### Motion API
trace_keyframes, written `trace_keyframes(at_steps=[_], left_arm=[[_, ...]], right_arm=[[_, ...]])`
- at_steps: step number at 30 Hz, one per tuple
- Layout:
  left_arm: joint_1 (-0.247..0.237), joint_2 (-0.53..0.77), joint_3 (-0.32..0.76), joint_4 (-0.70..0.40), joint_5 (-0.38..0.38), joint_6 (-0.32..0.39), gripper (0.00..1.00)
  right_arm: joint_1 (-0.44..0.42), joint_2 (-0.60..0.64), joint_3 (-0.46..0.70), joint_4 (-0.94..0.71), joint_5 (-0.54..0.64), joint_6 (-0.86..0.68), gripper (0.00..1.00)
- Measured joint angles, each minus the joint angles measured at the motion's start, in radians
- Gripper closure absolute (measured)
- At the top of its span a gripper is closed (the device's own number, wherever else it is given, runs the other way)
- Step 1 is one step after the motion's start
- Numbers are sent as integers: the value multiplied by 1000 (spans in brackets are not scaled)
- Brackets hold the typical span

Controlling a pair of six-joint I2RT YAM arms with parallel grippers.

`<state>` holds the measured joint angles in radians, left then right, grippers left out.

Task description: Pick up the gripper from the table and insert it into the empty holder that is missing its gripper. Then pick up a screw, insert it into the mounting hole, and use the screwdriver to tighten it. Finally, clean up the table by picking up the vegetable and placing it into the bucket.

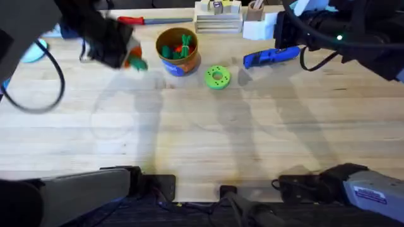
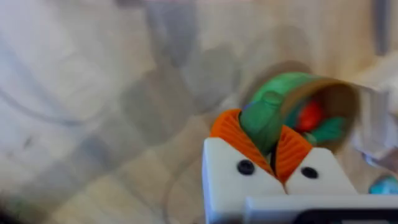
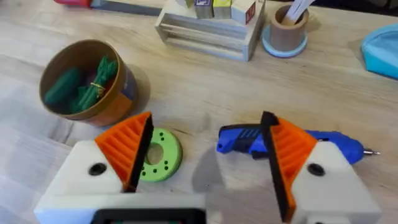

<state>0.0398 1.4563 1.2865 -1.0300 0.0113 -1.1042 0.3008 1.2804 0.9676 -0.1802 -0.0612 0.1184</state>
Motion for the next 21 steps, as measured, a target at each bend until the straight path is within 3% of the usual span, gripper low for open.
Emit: trace_keyframes(at_steps=[5, 11, 17, 21], left_arm=[[-79, -1, 111, 105, 0, 162, 971], [-160, 0, 126, 212, 0, 328, 971], [-196, 2, 126, 319, 0, 434, 972], [-198, 27, 126, 357, 0, 465, 972]], right_arm=[[0, 0, 0, 0, 0, 0, 10], [0, 0, 0, -1, 0, 0, 10], [0, 0, 0, -9, 0, 0, 10], [0, 0, 0, -9, 0, 0, 10]])
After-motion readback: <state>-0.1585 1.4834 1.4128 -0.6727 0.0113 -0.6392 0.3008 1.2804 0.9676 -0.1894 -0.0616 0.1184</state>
